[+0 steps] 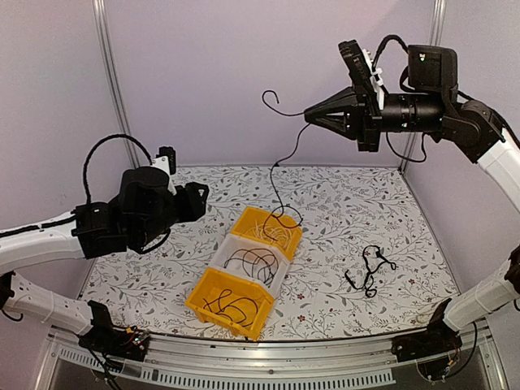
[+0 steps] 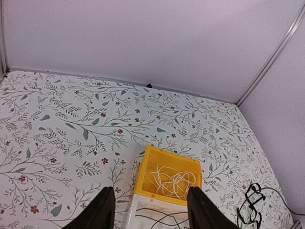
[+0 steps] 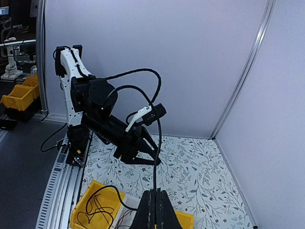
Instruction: Untangle the cables
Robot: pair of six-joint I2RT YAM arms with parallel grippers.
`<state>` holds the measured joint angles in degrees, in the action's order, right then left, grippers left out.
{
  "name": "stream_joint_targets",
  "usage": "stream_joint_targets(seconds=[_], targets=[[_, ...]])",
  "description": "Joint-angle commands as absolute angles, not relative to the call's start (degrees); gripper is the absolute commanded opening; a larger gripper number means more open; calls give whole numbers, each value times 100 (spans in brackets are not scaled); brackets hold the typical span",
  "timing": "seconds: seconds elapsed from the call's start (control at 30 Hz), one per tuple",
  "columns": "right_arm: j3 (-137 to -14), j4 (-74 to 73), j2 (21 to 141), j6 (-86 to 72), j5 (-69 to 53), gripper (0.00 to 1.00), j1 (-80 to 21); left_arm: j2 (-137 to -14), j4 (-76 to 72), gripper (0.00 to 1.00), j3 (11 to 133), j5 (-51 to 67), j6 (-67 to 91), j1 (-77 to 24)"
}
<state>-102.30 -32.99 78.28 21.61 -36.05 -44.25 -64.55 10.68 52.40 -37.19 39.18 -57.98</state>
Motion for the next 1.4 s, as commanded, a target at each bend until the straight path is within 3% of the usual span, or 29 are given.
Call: stream_joint_targets(seconds=[0.0,0.33,1.37], targets=[[-10160,-3142,8142,2207,-3706,0,-5047,-5947,1619,55,4996,-4384,4254,-5683],[-9465,-2414,8911,2212,-3920,0,-5872,-5181,1993,54,4738,-4578,4583,-5673],[-7924,-1667,10724,2158,-2753,0,-6038,-5164,1954,53,4642,-4271,4513,-5677]])
